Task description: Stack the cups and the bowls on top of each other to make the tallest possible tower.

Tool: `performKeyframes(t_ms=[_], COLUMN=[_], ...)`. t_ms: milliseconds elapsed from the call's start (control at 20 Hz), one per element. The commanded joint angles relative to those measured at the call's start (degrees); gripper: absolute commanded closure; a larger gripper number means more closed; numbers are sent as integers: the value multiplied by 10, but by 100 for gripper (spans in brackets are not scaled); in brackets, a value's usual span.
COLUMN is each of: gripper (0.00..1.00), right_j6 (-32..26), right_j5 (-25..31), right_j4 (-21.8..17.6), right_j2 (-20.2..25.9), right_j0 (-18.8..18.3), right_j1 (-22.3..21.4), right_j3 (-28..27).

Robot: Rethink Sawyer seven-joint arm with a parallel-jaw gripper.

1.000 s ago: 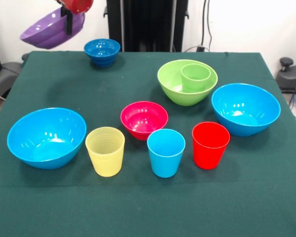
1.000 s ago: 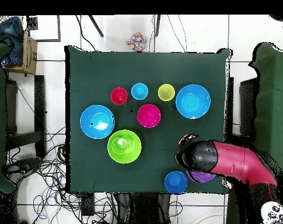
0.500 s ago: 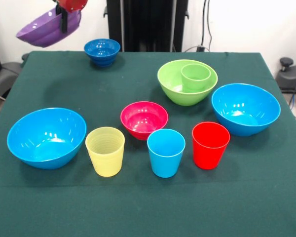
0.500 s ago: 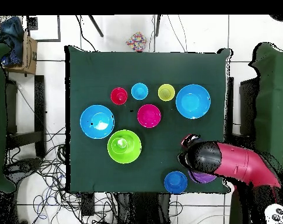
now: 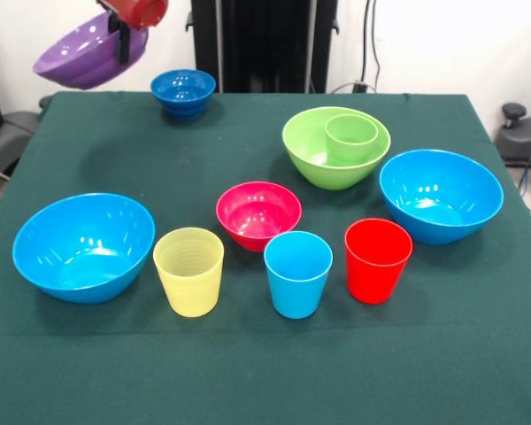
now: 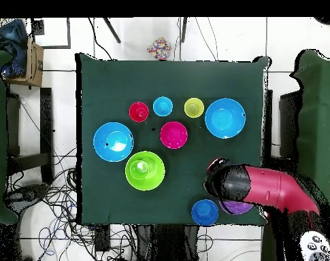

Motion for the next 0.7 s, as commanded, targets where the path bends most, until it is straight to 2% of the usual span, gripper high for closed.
performKeyframes(t_ms=[50,300,700], gripper=[100,100,100], right_j6=[-23,-9,-16], right_j5=[-17,-42,-71], right_j4=[-57,-66,-84], right_j2=[11,6,6], right_j0=[26,23,15], right_j1=[68,117,162], right_j3=[-19,-35,-65])
